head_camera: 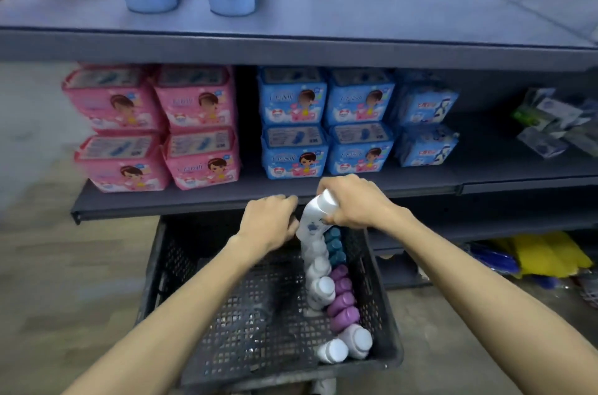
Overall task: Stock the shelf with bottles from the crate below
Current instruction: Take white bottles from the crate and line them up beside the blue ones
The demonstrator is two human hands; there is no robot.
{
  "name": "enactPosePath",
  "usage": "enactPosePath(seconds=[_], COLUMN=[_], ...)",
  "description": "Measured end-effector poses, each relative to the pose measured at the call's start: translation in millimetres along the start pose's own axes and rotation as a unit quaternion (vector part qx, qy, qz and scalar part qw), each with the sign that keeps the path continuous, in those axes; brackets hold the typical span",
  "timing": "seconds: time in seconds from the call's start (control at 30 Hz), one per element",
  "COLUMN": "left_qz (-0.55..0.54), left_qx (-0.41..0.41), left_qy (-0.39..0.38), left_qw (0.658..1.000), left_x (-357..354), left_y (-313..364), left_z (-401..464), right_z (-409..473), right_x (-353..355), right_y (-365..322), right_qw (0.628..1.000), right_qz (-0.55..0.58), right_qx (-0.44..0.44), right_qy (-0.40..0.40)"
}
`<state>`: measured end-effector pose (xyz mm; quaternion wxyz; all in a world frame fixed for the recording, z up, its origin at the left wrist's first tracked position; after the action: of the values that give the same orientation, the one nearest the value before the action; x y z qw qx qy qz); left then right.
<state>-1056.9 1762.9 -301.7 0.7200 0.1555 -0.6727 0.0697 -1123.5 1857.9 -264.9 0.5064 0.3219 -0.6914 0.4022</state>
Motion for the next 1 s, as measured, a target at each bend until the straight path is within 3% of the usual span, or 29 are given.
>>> enactPosePath(seconds=[0.33, 0.7, 1.0], left_qz=[0.057, 0.064, 0.070], left_qx=[-0.071, -0.103, -0.102], left_qy=[0.140, 0.241, 0.321], left_qw=[0.986, 0.963, 0.939], left_x=[156, 267, 361], left_y=[16, 35, 41], left_z=[27, 26, 57], right_z=[-11, -35, -41], right_x=[145, 252, 362], right_y=[-13, -45, -63], right_qw=[0.985, 0.976, 0.959], right_qz=[0.101, 0.078, 0.060], right_qx=[0.056, 0.145, 0.188], right_qy=[0.128, 0.146, 0.205])
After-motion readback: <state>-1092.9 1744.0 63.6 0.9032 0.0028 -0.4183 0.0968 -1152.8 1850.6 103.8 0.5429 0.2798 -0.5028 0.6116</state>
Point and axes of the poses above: each hand's wrist, its own z-axis towards the middle knuckle, its own x-axis out of the back of the hand, y = z × x, the point moved 10 cm from there along z, towards the middle knuckle, and after that the axes turned 12 degrees about x, right-handed, at the moved point
